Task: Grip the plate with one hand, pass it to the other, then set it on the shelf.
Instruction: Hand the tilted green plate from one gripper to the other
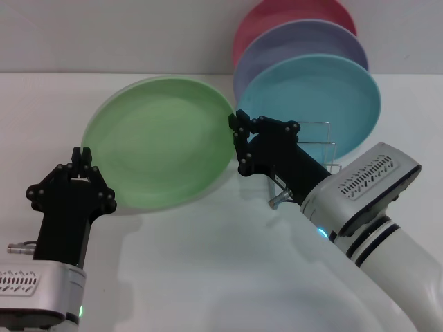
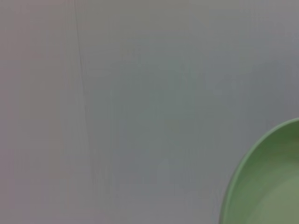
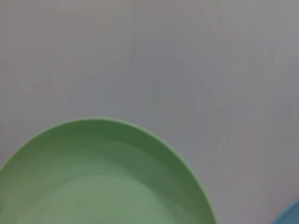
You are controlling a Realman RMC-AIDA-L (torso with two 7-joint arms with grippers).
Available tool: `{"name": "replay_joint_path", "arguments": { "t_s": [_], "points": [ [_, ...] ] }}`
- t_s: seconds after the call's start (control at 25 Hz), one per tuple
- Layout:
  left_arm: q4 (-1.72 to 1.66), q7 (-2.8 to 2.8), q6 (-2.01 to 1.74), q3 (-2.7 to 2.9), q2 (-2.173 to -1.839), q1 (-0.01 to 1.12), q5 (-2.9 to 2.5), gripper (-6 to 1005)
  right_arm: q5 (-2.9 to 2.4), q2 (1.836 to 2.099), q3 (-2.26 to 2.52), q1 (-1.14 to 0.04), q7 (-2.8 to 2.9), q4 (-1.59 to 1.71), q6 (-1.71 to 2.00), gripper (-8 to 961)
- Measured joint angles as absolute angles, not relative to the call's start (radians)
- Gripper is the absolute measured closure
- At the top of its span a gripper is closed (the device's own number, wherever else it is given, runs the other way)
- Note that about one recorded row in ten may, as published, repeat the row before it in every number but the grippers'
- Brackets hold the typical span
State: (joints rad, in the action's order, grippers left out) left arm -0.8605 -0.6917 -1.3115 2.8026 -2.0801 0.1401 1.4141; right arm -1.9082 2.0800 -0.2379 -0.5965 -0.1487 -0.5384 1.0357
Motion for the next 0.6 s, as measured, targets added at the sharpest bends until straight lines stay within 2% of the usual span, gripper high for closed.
{"name": "replay_joint_path", "arguments": {
  "t_s": [0.6],
  "points": [
    [-0.86,-0.691,-1.311,2.802,-2.08,0.143,1.413,851,-1.909,2.08,-0.25,-0.597,-0.149,-0.538,1.032,935]
  ]
}}
